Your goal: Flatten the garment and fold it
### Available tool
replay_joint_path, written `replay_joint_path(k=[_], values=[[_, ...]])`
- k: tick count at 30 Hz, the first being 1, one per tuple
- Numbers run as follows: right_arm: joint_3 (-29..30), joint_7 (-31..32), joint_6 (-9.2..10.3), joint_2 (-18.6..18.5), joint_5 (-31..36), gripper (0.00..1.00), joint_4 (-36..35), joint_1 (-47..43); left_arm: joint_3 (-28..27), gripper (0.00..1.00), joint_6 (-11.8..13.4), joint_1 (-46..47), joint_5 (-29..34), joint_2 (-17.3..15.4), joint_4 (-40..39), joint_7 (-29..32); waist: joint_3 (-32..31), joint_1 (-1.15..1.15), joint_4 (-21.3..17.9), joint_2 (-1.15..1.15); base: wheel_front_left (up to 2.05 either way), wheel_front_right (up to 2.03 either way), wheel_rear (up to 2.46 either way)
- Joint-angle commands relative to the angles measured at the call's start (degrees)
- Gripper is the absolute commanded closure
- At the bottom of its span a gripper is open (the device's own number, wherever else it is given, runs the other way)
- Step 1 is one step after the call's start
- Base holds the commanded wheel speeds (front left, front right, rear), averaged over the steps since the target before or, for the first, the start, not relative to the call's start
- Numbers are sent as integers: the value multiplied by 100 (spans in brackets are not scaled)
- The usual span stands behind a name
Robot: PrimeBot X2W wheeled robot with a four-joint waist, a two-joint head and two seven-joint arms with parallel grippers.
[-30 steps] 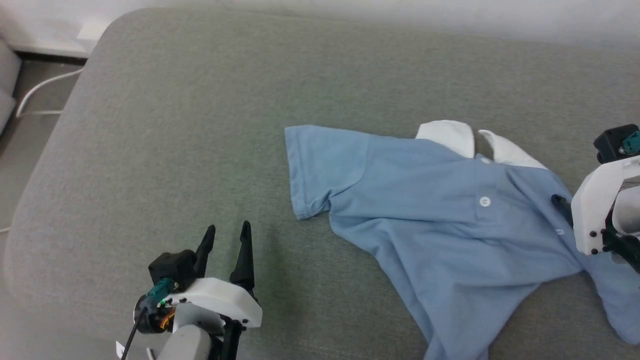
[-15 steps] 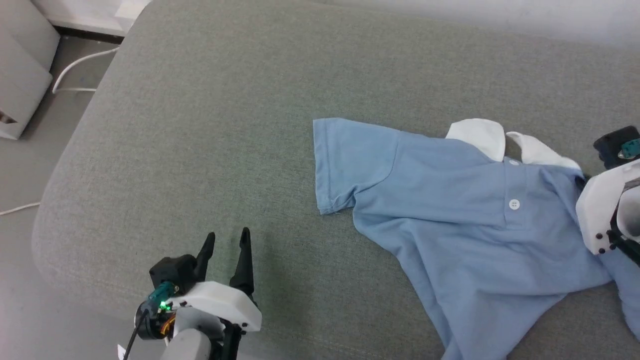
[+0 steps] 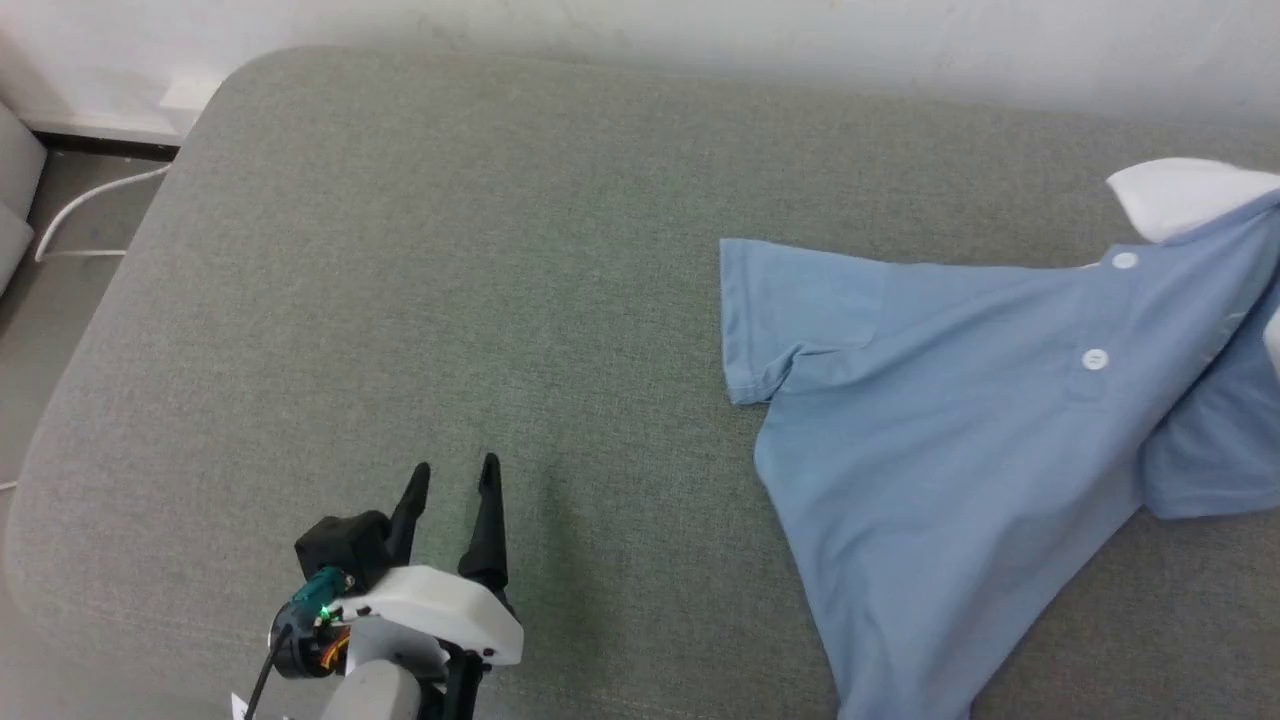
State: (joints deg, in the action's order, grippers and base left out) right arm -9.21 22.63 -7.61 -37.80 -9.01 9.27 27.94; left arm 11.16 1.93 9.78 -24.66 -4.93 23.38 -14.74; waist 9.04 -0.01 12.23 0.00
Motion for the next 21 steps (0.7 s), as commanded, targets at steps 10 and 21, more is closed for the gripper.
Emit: replay_joint_path(k=[10, 21], values=[[-868, -832, 12, -424, 1457, 85, 1683, 1002, 108, 0, -109, 275, 86, 144, -80, -26, 744, 1, 544, 0, 0, 0, 0], [-1027, -1904, 12, 537, 1011, 0, 3042, 1343, 51, 0, -179, 279, 155, 108, -41, -26, 349, 1, -18, 0, 0, 0, 0]])
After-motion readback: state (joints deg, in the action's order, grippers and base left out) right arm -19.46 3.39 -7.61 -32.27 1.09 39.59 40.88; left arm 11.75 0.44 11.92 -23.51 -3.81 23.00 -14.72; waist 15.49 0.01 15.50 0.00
